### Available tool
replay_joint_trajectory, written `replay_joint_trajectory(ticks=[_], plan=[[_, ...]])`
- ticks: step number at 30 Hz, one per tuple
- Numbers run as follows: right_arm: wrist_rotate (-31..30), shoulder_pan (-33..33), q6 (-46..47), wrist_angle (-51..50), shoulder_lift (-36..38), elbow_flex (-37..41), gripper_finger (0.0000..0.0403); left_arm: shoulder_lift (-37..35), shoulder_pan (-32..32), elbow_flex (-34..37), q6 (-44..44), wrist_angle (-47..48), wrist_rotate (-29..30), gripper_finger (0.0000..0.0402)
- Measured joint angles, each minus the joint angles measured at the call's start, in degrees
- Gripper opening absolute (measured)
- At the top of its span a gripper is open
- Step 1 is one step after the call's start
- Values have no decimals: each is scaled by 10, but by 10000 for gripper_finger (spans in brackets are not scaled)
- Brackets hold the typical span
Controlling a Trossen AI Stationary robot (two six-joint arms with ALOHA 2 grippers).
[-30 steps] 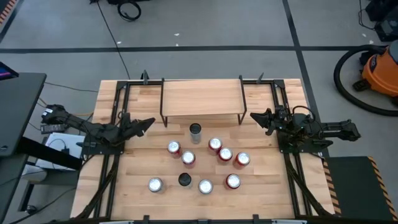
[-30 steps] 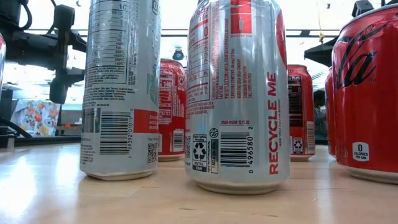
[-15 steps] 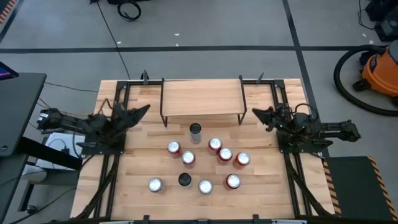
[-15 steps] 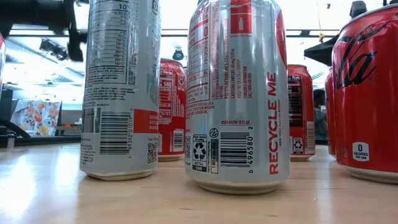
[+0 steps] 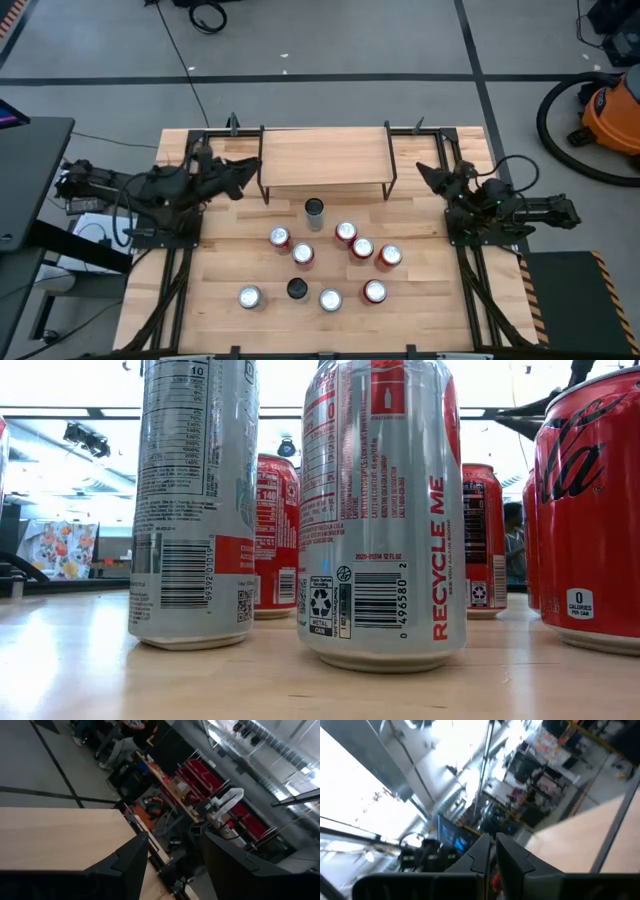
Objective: Place canned beverage on shelf
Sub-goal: Put the left silver soda can on the shelf
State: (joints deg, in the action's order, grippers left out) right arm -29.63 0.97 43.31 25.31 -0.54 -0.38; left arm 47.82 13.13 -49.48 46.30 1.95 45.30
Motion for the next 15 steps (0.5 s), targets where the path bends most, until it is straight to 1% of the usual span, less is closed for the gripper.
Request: replay_joint_trajectory(ticks=[3, 6, 10, 13, 15], plan=[[9, 0, 46, 30, 0, 0, 40, 55, 0, -42, 9, 24, -2, 194], [12, 0, 55, 33, 0, 0, 40, 106, -1, -82, 21, 47, -10, 194], [52, -1, 81, 45, 0, 0, 40, 160, -2, -126, 29, 64, -16, 194], [88, -1, 65, 47, 0, 0, 40, 189, 0, -152, 23, 71, -29, 194], [89, -1, 48, 47, 0, 0, 40, 200, 0, -165, 18, 72, -47, 194]])
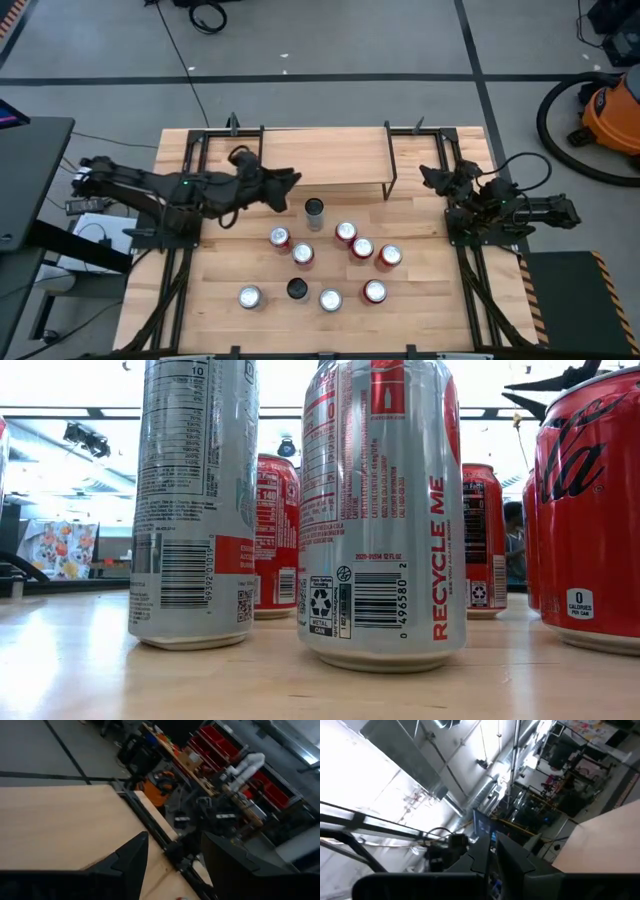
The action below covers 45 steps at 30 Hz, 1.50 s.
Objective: Place canned beverage on shelf
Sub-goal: Put the left silver soda can on the shelf
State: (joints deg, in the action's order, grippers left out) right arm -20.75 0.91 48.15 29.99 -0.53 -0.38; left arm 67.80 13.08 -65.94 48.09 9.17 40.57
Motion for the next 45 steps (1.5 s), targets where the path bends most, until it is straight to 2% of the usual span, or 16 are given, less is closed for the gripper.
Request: replay_joint_trajectory(ticks=[6, 9, 12, 16, 21, 26, 29, 33, 36, 38, 42, 45], plan=[[-7, 0, 30, 39, -2, 0, 40, 7, 11, -52, 2, 100, -61, 194], [31, 0, 30, 42, -11, -10, 40, 7, 29, -77, 5, 162, -90, 194], [76, -1, 22, 3, -38, -47, 35, 7, 48, -95, 26, 220, -149, 194], [99, -10, -33, -101, -103, -135, 27, 7, 85, -99, 89, 290, -256, 194], [99, -24, -119, -292, -209, -264, 17, 18, 152, -97, 158, 384, -317, 194], [99, -36, -197, -432, -309, -379, 12, 56, 239, -96, 168, 439, -394, 194], [101, -48, -233, -495, -366, -442, 12, 87, 280, -96, 169, 444, -423, 195], [127, -55, -276, -545, -432, -501, 14, 127, 298, -96, 192, 468, -430, 211], [151, -55, -290, -545, -467, -526, 34, 145, 292, -96, 195, 467, -437, 245], [175, -54, -305, -546, -489, -541, 61, 151, 285, -96, 197, 464, -437, 274], [187, -59, -321, -575, -530, -586, 145, 158, 271, -96, 182, 455, -437, 322], [174, -66, -353, -632, -568, -634, 212, 167, 264, -96, 158, 456, -434, 335]])
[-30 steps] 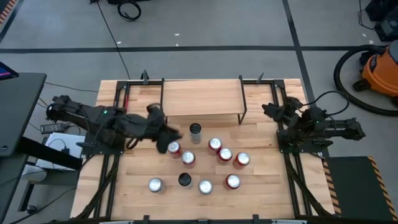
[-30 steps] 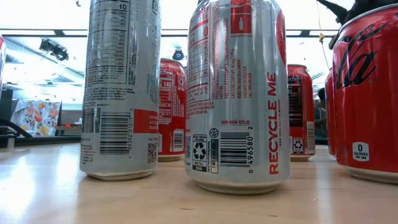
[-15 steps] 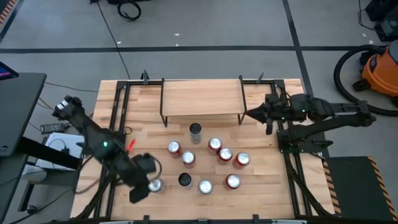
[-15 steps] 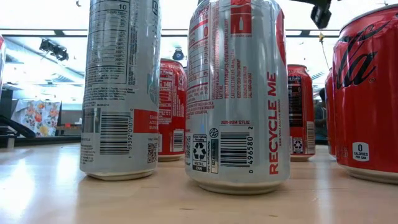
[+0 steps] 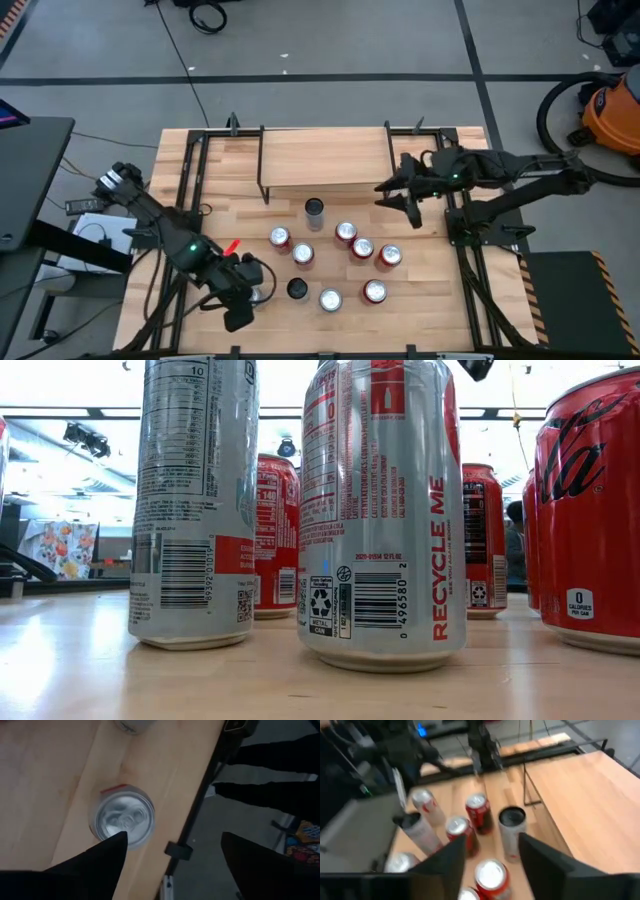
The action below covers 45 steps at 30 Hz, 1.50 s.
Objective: Place canned beverage on shelf
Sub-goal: Put the left silver soda can on the shelf
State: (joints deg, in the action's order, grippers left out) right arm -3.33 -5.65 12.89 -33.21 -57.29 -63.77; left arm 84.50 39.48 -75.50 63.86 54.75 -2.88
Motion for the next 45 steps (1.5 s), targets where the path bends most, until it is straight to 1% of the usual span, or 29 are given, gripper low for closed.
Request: replay_joint_trajectory(ticks=[2, 4, 6, 8, 11, 14, 16, 20, 24, 26, 29, 31, 34, 37, 40, 43, 45], plan=[[-25, -6, -22, -23, -22, -28, 248, 10, -2, 0, -26, 3, 4, 336], [-51, -10, -38, -43, -39, -49, 273, 21, -2, 0, -55, 6, 8, 337], [-62, -11, -48, -48, -51, -56, 286, 33, -2, 0, -79, 16, 9, 337], [-62, -11, -50, -54, -58, -56, 290, 40, -4, 0, -84, 29, 8, 337], [-61, -11, -46, -65, -64, -57, 288, 44, -8, 0, -75, 55, 8, 337], [-61, -11, -39, -72, -69, -57, 282, 43, -11, 0, -45, 88, 8, 337], [-61, -11, -39, -73, -69, -57, 278, 40, -11, 0, -21, 85, 5, 337], [-61, -11, -40, -64, -70, -57, 271, 39, -11, 0, -5, 66, -5, 337], [-60, -11, -39, -57, -67, -57, 268, 40, -30, 0, -3, 50, -4, 337], [-48, -11, -36, -57, -67, -57, 268, 40, -43, 0, -2, 46, -2, 334], [-27, -11, -17, -53, -67, -57, 268, 40, -64, 0, 1, 39, -5, 320], [-23, -10, 16, -56, -67, -57, 268, 40, -79, 0, 2, 29, -13, 304], [-8, -6, 40, -54, -67, -57, 268, 40, -96, 0, 1, 29, -20, 280], [3, -5, 54, -55, -67, -56, 267, 40, -110, 0, -17, 29, -47, 262], [-1, -14, 51, -64, -67, -56, 267, 40, -123, 0, -37, 23, -75, 249], [-5, -25, 42, -76, -67, -56, 267, 40, -126, -11, -42, 44, -67, 244], [-27, -37, 39, -84, -67, -56, 267, 40, -122, -36, -50, 71, -41, 243]])
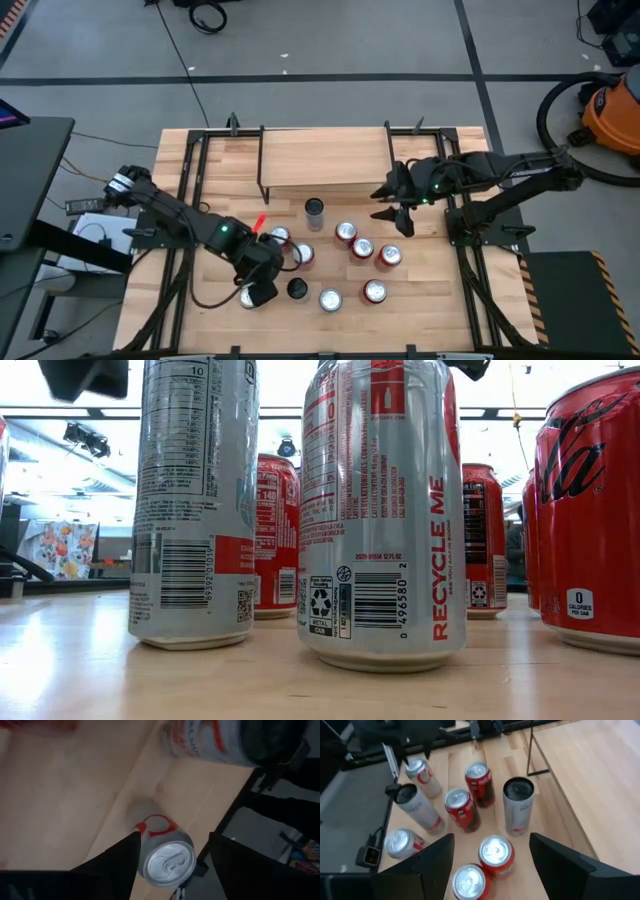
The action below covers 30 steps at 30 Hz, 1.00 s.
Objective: Place canned beverage on shelf
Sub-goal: Put the left silver soda can on the shelf
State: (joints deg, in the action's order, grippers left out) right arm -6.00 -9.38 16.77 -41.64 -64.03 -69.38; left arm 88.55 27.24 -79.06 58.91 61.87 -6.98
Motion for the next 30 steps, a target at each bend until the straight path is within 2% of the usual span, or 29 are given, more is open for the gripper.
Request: replay_joint_trajectory(ticks=[2, 5, 7, 12, 18, 24, 30], plan=[[-37, -13, -9, -10, 0, 0, 267, 0, 13, -37, -1, 55, 66, 243], [-78, -29, -25, -22, 0, 0, 267, -2, 49, -94, -9, 126, 197, 243], [-86, -33, -33, -22, 0, 0, 267, -4, 73, -105, -23, 135, 243, 243], [-92, -33, -41, -20, 0, 0, 267, 2, 107, -93, -25, 115, 217, 252], [-93, -32, -35, -21, 0, 0, 267, 23, 119, -87, 7, 97, 191, 308], [-96, -32, -27, -21, 0, 0, 267, 54, 131, -87, -41, 62, 177, 344], [-96, -32, -19, -22, -4, 0, 268, 90, 143, -87, -97, 65, 167, 348]])
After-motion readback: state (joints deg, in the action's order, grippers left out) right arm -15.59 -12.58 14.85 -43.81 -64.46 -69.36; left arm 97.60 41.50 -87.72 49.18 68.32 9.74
